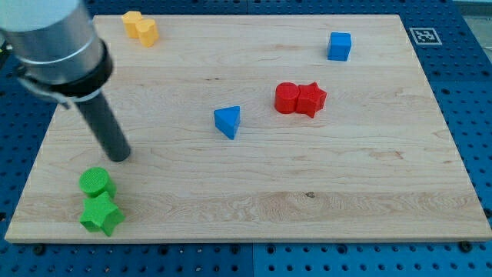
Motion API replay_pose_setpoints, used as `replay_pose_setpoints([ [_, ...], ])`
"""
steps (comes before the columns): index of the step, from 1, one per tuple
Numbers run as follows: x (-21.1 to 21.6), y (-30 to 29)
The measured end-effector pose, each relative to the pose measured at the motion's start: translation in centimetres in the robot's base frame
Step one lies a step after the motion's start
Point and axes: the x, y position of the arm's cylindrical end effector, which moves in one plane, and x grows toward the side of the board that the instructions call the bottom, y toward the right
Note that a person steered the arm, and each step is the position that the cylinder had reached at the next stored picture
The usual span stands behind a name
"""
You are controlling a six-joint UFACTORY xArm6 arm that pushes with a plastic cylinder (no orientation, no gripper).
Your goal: Move the blue triangle diagonal to the red blocks
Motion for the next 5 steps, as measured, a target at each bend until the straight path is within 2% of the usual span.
replay_pose_setpoints([
  [3, -4.5, 18.7],
  [4, -6.2, 21.8],
  [5, -6.3, 22.2],
])
